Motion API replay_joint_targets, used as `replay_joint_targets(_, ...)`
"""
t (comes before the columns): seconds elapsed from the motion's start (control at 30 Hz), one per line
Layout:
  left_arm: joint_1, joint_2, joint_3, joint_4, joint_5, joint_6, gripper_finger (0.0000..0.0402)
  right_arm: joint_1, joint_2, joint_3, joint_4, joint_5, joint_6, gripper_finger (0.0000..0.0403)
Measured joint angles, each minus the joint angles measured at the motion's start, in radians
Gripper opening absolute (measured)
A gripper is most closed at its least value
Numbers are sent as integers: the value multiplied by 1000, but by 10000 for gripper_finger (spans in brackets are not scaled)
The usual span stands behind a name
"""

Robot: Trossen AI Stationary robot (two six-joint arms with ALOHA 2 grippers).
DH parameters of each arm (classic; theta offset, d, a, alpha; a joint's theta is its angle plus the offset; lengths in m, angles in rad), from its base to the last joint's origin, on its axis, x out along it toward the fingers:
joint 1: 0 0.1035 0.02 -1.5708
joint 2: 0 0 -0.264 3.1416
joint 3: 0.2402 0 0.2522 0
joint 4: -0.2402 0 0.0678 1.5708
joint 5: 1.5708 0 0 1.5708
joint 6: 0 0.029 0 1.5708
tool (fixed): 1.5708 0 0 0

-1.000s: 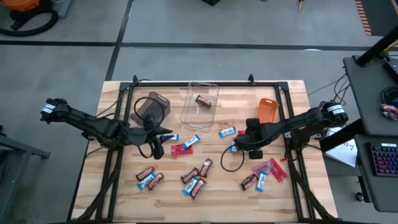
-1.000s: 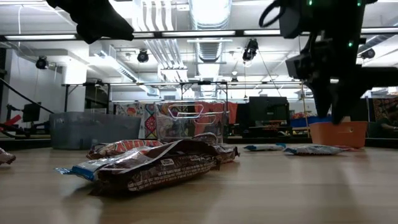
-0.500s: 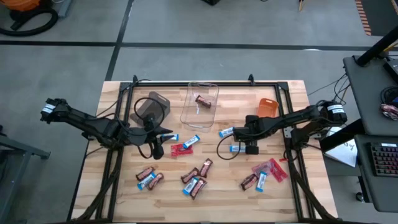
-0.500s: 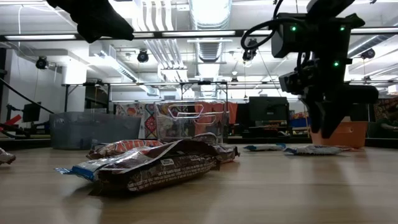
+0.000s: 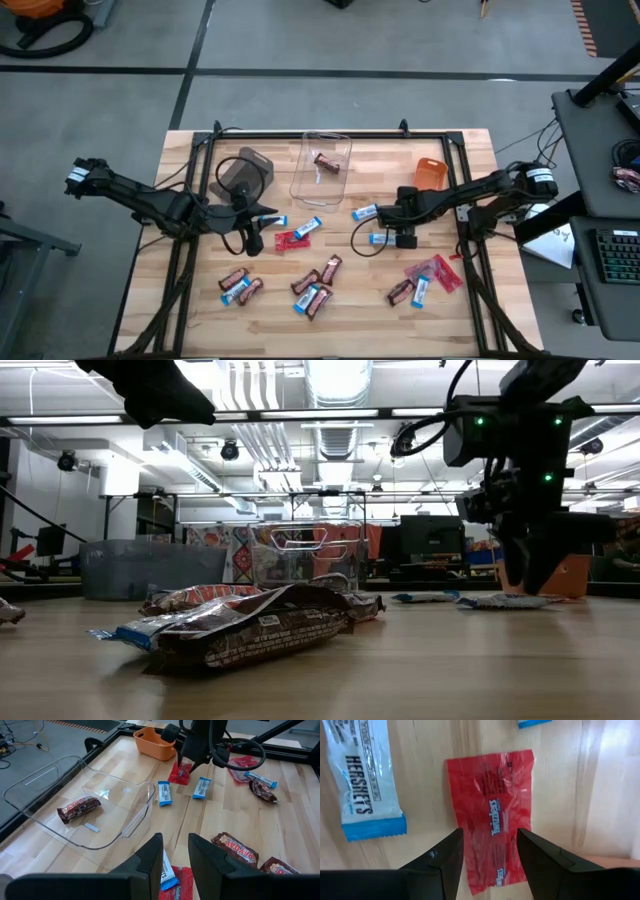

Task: Sort candy
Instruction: Put the red candy into the orange bin

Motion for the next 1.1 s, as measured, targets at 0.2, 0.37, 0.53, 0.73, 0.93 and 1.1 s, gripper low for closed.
replay_joint_targets(0.2,0,0,0,0,0,0,76,0,24,-31,44,0,0,176)
replay_joint_targets(0.37,0,0,0,0,1,0,76,1,45,-38,54,-1,-1,176)
replay_joint_targets(0.53,0,0,0,0,1,0,76,0,49,-40,69,-25,-17,165)
replay_joint_targets(0.73,0,0,-1,0,1,0,76,0,50,-41,74,-56,-19,104)
replay_joint_targets(0.93,0,0,-2,0,1,0,76,0,41,-42,74,-77,-12,45)
replay_joint_targets(1.1,0,0,-2,0,1,0,76,0,14,-42,67,-90,7,31)
